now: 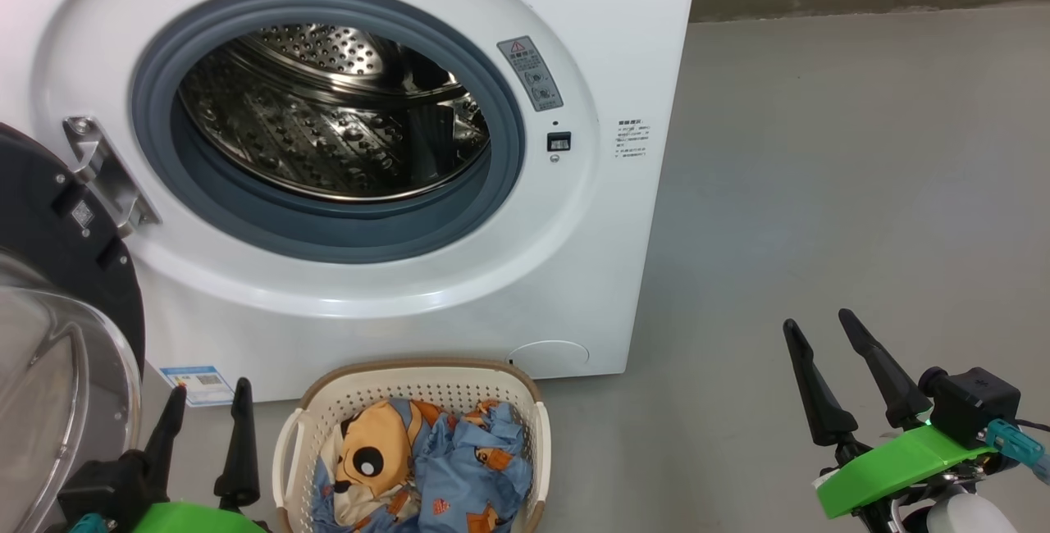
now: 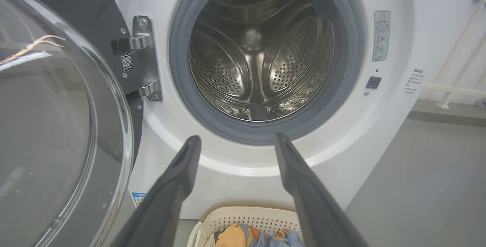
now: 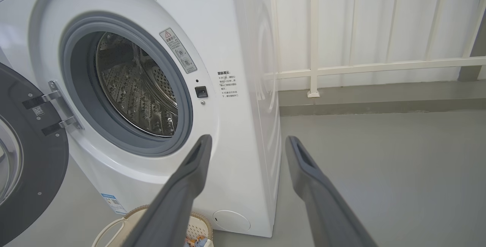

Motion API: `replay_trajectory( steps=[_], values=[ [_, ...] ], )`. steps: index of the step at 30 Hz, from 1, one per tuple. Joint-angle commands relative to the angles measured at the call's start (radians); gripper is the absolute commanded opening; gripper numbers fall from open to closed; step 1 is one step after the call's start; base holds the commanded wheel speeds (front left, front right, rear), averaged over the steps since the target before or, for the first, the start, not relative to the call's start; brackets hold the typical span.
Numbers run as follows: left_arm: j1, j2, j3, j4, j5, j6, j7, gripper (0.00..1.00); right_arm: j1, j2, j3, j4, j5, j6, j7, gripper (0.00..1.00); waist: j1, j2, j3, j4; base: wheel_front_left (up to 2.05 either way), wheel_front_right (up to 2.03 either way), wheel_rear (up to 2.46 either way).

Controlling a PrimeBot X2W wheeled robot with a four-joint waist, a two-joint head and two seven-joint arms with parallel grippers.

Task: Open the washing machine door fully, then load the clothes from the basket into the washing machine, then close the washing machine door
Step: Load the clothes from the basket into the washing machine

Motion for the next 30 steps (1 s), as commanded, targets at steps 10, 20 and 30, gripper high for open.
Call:
replay_trajectory(
  steps=[10,20,30],
  values=[
    [-0.035,0.015,0.039,-0.022,0.012,-0.004,-0.006,1.0,-0.017,-0.013,0.025,-0.024,-0.01,0.01,-0.012,1.0,0.0,0.0,0.007,-0.003,0.0,0.0,0.0],
    [-0.043,0.017,0.033,-0.016,0.014,-0.008,-0.006,1.0,-0.026,-0.015,0.033,-0.02,-0.009,0.01,-0.012,1.0,0.0,0.0,0.036,-0.023,0.0,0.0,0.0],
    [-0.082,0.02,0.024,-0.006,0.007,-0.012,-0.006,1.0,-0.045,-0.004,0.025,-0.028,-0.02,0.01,-0.012,1.0,0.0,0.0,0.111,-0.046,0.0,0.0,0.0]
  ],
)
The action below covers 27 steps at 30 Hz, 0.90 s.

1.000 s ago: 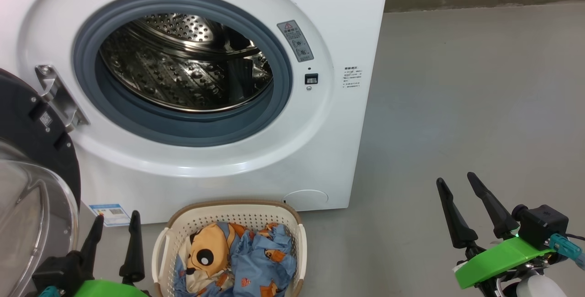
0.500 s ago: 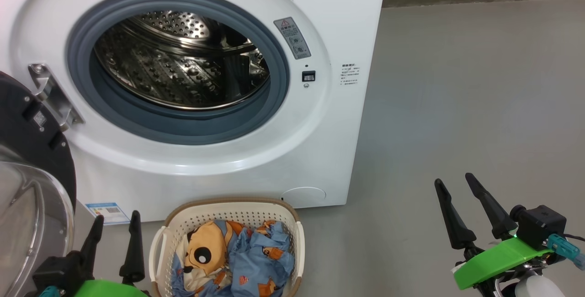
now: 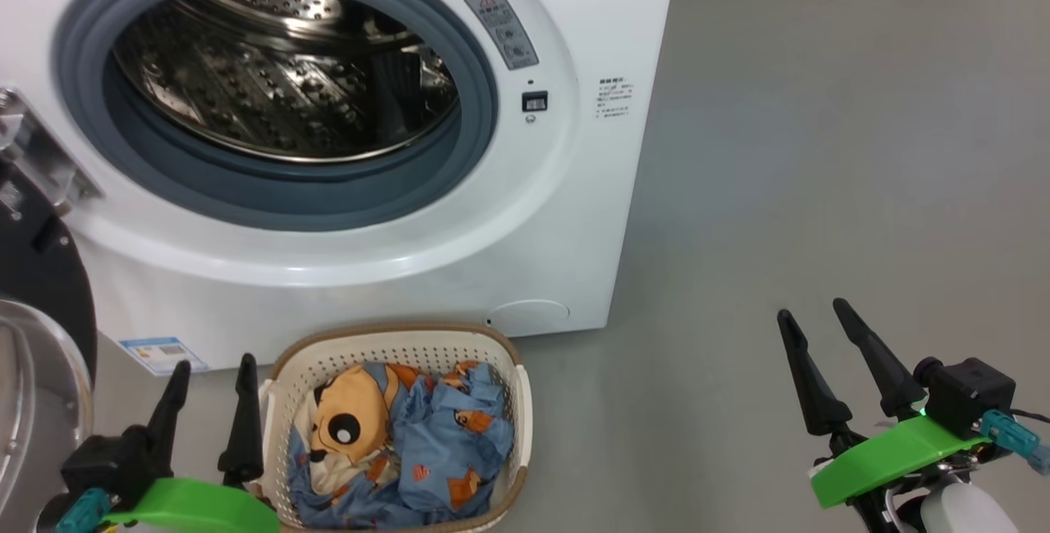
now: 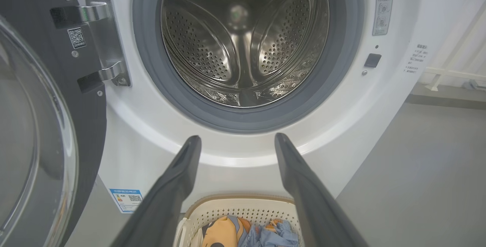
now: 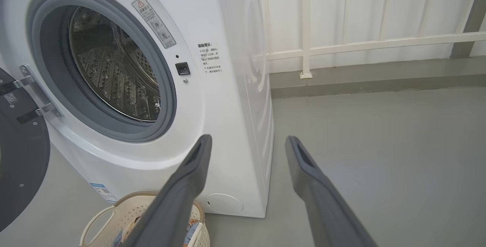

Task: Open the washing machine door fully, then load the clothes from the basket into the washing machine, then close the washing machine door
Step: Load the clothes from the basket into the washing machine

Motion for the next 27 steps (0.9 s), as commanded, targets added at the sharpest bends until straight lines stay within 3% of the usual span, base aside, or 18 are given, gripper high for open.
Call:
replay_trajectory(
  steps=[1,20,27],
  values=[
    [-0.049,0.021,0.032,-0.016,0.0,-0.004,-0.006,1.0,-0.033,-0.005,0.016,-0.028,-0.019,0.01,-0.012,1.0,0.0,0.0,0.033,-0.011,0.0,0.0,0.0],
    [-0.19,0.071,-0.02,0.089,-0.09,-0.01,-0.006,1.0,-0.12,0.065,0.006,-0.033,-0.034,0.01,-0.012,1.0,0.0,0.0,0.257,-0.066,0.0,0.0,0.0],
    [-0.272,0.099,-0.08,0.17,-0.121,-0.011,-0.006,1.0,-0.159,0.086,-0.015,-0.038,-0.045,0.01,-0.012,1.0,0.0,0.0,0.355,-0.081,0.0,0.0,0.0]
  ],
)
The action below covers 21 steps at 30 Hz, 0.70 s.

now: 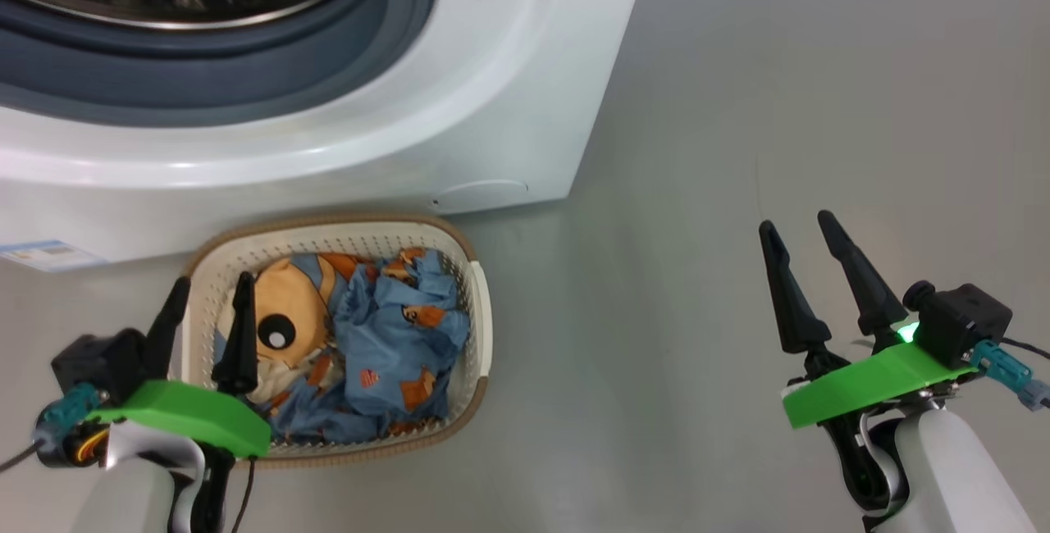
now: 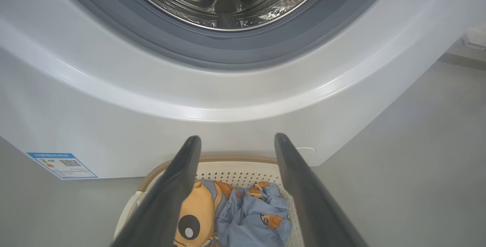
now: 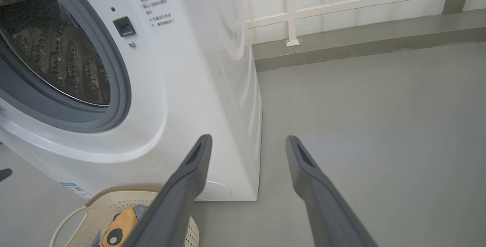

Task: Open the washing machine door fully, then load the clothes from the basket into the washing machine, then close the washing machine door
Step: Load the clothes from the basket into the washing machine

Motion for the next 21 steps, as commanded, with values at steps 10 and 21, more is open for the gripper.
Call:
replay_trajectory(
  steps=[10,21],
  values=[
    [-0.16,0.073,-0.108,0.194,-0.109,-0.002,-0.006,1.0,-0.067,0.023,0.02,-0.029,-0.022,0.01,-0.012,1.0,0.0,0.0,0.185,-0.036,0.0,0.0,0.0],
    [-0.317,0.109,-0.281,0.367,-0.187,-0.002,-0.003,1.0,-0.127,0.05,0.036,-0.041,-0.03,0.01,-0.012,1.0,0.0,0.0,0.319,-0.062,0.0,0.0,0.0]
  ],
)
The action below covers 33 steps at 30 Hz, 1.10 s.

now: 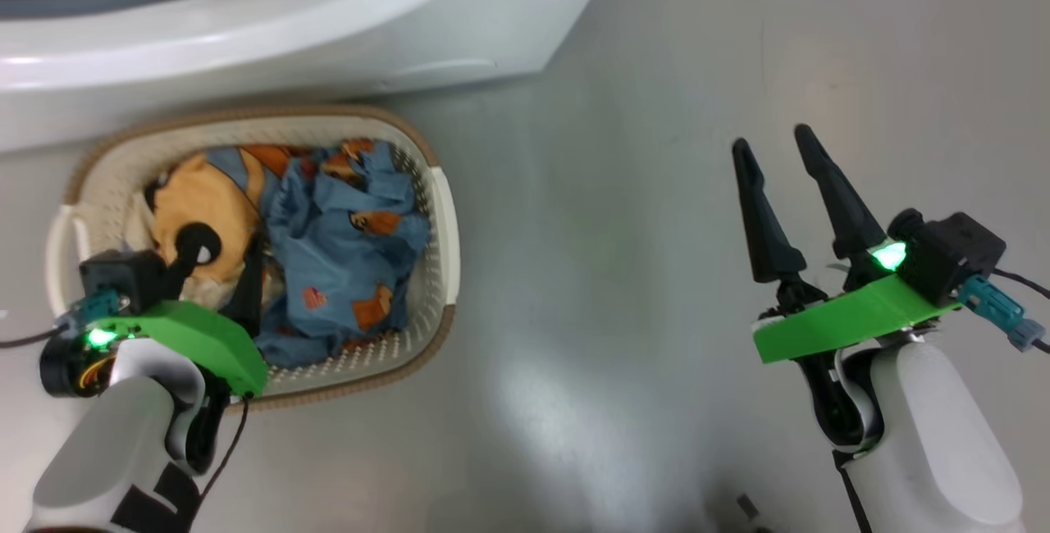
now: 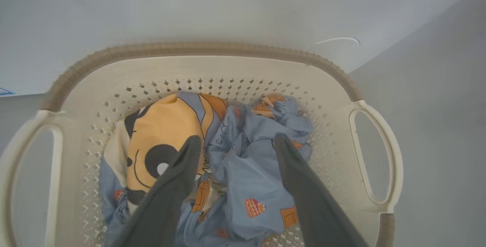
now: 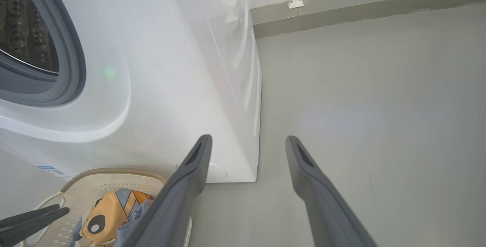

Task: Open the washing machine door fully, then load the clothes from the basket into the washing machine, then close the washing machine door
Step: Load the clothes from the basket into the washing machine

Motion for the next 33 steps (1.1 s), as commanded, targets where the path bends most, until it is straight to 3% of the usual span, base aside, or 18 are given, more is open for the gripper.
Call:
replay_trajectory(
  steps=[1,9,21,33],
  values=[
    [-0.015,0.041,0.009,0.007,-0.013,-0.002,0.0,1.0,0.007,0.007,0.022,-0.026,-0.012,0.01,-0.012,1.0,0.0,0.0,0.056,-0.026,0.0,0.0,0.0],
    [-0.13,0.068,-0.116,0.14,-0.127,-0.002,0.067,1.0,-0.023,0.033,0.035,-0.048,-0.011,0.01,-0.012,1.0,0.0,0.0,0.144,-0.087,0.0,0.0,0.0],
    [-0.237,0.124,-0.272,0.215,-0.237,-0.002,0.183,1.0,-0.05,0.047,0.063,-0.077,0.02,0.01,-0.012,1.0,0.0,0.0,0.247,-0.149,0.0,0.0,0.0],
    [-0.303,0.164,-0.435,0.183,-0.327,-0.002,0.243,1.0,-0.057,0.048,0.091,-0.092,0.054,0.01,-0.012,1.0,0.0,0.0,0.285,-0.185,0.0,0.0,0.0]
  ],
)
